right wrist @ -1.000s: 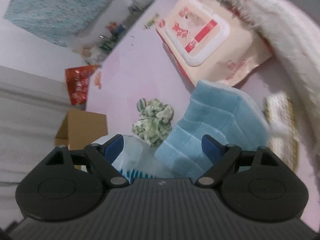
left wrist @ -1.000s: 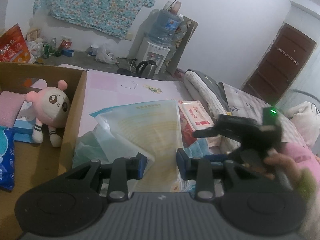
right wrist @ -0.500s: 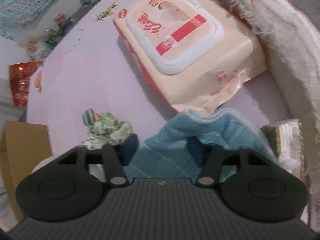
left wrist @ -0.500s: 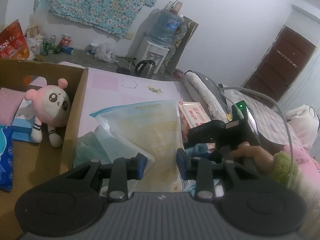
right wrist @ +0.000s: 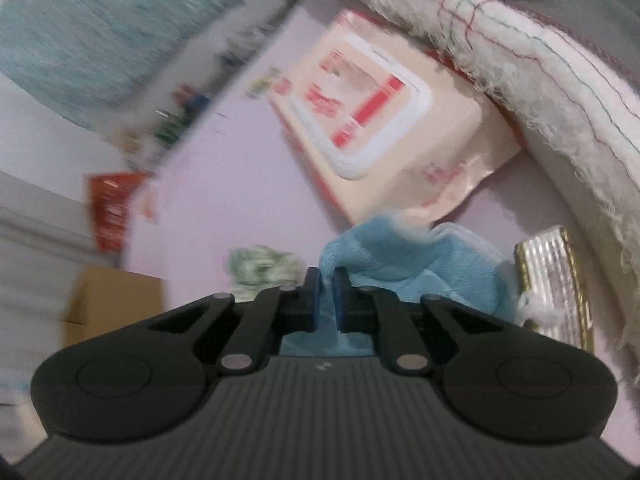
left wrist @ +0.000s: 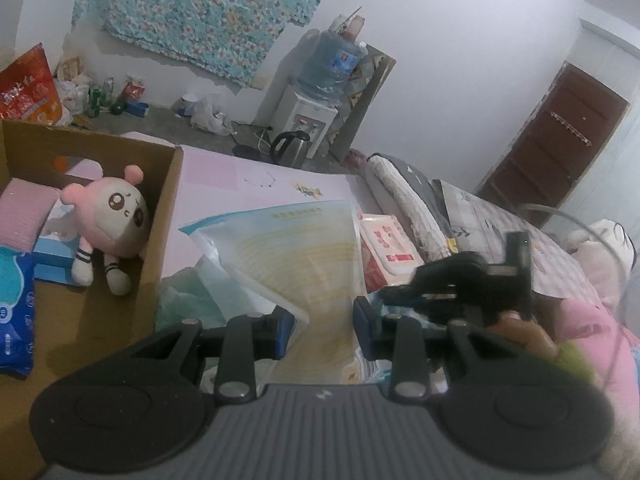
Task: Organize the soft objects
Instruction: 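Grasp the blue checked towel with the right gripper and lift it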
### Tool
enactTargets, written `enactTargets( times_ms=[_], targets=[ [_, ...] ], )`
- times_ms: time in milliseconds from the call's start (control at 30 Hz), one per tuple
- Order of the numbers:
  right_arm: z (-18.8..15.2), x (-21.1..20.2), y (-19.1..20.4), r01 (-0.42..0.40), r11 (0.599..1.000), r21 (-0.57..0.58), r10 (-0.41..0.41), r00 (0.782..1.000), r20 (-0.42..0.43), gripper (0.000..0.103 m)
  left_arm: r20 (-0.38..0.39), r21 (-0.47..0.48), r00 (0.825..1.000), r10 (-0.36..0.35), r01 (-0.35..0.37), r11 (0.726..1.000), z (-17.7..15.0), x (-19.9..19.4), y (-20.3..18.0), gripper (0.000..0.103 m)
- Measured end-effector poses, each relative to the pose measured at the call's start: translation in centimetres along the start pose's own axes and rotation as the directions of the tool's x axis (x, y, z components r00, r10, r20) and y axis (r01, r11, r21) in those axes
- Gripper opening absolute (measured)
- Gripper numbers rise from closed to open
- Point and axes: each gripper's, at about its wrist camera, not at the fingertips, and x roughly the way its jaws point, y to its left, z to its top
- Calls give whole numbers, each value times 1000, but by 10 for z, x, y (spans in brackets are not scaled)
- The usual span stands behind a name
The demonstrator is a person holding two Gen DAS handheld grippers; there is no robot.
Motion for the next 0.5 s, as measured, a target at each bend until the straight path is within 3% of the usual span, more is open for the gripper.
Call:
enactTargets(
  times_ms=[100, 233, 333, 400, 467, 500],
  targets=[
    [2, -34, -5, -139, 990, 4, 138, 988, 68, 0, 10, 0, 1000, 12, -12, 1000, 1, -5, -1, 34],
    [5, -70, -11, -249, 969, -2, 248, 964, 98, 0, 24, 1, 1000, 20, -20, 1000, -2, -15, -5, 34],
    [3, -84, -2, -203, 975, -96, 210, 975, 71, 4, 36, 5, 999, 21, -21, 1000, -4, -20, -9, 34],
    [4, -72, 3, -165, 983, -75, 166, 986, 7, 9, 38, 3, 999, 27, -27, 1000, -5, -21, -10, 34],
    [5, -51, 6, -104, 994, -12, 103, 993, -53, 39, 35, 0, 999, 30, -30, 1000, -6, -22, -11, 34],
    [7, -40, 8, -54, 998, 14, 55, 996, -69, 47, 33, -2, 999, 31, -31, 1000, -6, -21, -10, 34]
  ],
)
